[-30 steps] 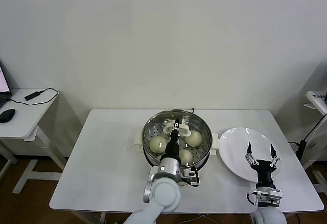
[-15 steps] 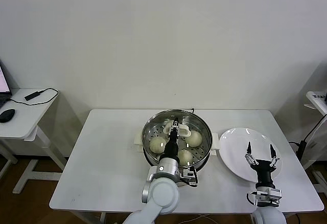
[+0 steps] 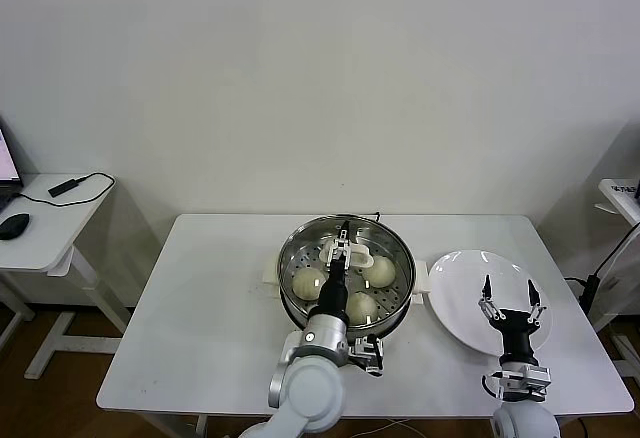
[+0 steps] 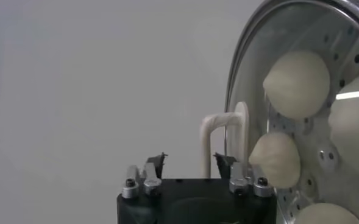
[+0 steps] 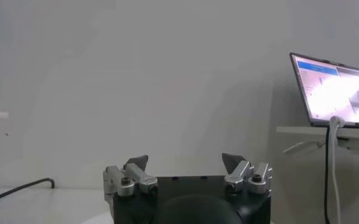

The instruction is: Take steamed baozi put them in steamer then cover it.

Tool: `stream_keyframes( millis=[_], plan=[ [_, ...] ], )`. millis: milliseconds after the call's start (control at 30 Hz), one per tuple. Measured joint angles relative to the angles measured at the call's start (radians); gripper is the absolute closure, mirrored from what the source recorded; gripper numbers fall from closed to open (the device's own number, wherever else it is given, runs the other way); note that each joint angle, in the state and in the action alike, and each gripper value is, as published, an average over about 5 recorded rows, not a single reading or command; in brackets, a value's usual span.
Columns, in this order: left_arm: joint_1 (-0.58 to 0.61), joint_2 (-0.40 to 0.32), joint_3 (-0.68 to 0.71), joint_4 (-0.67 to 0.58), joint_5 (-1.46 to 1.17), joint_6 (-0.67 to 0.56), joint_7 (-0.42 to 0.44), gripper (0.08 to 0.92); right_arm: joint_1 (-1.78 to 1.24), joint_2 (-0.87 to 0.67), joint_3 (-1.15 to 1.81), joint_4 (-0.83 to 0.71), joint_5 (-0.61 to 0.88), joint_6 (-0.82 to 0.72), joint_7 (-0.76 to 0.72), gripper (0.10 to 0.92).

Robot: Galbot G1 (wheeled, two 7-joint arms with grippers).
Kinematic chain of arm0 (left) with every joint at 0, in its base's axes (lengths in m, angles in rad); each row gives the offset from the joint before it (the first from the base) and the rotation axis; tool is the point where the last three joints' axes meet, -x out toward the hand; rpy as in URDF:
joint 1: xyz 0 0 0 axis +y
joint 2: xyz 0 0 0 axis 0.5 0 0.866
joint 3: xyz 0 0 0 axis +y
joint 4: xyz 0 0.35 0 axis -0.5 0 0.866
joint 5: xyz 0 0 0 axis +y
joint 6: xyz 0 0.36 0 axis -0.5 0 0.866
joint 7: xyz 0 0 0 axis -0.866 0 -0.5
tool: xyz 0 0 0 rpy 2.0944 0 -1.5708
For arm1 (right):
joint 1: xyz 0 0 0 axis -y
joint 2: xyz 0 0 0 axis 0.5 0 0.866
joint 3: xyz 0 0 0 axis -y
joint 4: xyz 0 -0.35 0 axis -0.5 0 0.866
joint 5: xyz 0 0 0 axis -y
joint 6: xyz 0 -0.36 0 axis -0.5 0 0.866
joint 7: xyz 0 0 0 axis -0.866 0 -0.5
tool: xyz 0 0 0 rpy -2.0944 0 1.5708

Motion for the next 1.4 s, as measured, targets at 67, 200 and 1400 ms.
stream_keyframes(
  millis=[67, 200, 1400],
  plan=[
    [0.009, 0.008, 0.000, -0.017, -0.011, 0.001, 0.004, 0.184, 0.002, 0.000, 0.000, 0.001, 0.000, -0.001, 0.000, 0.203],
    [0.028, 0.029, -0.003, -0.056, -0.035, 0.004, 0.010, 0.177, 0.004, 0.000, -0.001, 0.001, 0.000, -0.002, 0.001, 0.203],
    [0.129, 0.210, -0.573, 0.127, -1.509, -0.640, -0.314, 0.177, -0.060, -0.065, -0.038, 0.088, 0.152, -0.129, -0.092, 0.203]
  ],
)
